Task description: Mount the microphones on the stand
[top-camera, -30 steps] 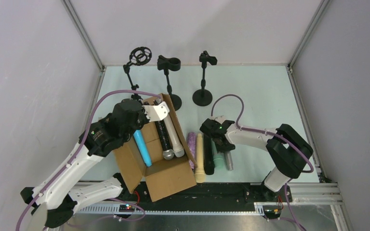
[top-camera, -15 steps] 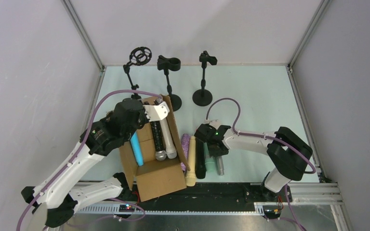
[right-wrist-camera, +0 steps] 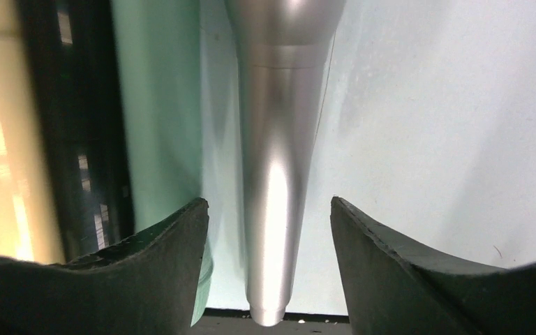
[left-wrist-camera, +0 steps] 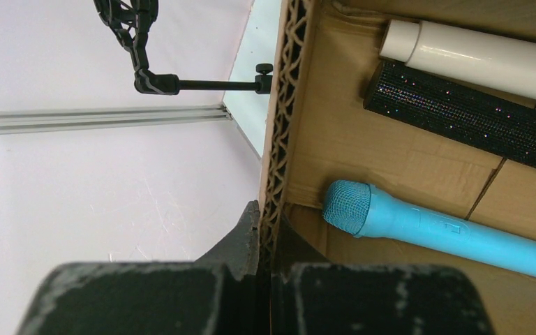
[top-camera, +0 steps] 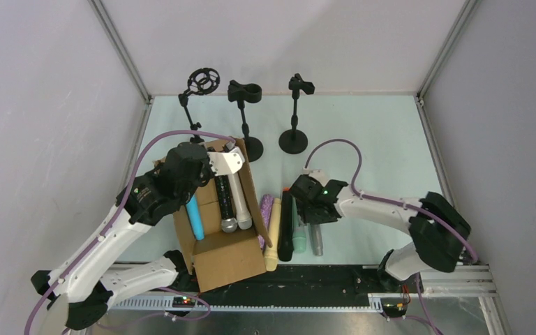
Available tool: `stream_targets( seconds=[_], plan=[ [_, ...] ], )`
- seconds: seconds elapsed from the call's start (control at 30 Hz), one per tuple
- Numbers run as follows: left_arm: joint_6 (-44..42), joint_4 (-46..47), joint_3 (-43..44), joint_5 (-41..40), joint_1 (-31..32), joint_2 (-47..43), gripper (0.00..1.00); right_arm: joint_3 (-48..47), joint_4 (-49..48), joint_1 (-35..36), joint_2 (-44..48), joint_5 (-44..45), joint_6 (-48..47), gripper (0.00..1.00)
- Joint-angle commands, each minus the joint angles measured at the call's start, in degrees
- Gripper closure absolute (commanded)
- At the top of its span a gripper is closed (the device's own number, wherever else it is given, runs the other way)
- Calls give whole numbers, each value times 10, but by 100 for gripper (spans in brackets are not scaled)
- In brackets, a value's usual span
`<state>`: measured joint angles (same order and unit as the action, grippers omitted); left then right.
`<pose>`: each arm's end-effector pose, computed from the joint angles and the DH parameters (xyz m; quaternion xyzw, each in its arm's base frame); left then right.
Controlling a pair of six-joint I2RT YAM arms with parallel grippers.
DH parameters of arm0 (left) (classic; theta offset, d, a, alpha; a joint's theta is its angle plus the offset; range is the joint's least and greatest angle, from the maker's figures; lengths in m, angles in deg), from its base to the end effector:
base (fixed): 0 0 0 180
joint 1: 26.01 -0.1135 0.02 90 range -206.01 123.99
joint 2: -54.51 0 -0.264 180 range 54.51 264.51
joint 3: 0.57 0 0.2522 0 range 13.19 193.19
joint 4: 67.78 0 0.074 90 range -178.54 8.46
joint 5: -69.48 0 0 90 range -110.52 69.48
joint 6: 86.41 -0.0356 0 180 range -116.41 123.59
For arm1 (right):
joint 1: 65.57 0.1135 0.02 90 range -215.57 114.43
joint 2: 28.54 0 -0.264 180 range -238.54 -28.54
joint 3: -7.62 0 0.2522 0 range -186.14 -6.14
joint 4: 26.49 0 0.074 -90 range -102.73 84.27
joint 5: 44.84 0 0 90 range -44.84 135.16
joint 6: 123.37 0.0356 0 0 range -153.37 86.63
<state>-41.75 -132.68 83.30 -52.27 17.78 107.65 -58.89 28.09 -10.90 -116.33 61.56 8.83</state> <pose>0.1319 -0.1004 0.3950 0.5052 0.6954 0.2478 0.4470 0.1651 0.2155 0.1809 -0.0892 0.9783 -0.0028 0.1867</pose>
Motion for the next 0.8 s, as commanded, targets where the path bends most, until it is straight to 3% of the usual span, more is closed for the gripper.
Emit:
stream_targets(
  seconds=[0.0,0.23,0.4,0.53,0.6,0.77],
  plan=[
    [17,48,28,12,1,-6,100,-8,-46,-10,78,-22,-10,28],
    [14,48,27,7,1,-12,100,-26,-30,-14,143,1,-26,28],
    [14,48,21,5,0,-15,100,-124,-40,73,193,79,-37,31],
    [13,48,19,3,-1,-17,100,-164,-124,194,204,161,-83,33],
    [11,48,17,3,-1,-18,100,-166,-221,254,190,189,-130,34],
    [9,48,14,-1,-1,-23,100,-167,-352,323,114,147,-209,35]
  ],
)
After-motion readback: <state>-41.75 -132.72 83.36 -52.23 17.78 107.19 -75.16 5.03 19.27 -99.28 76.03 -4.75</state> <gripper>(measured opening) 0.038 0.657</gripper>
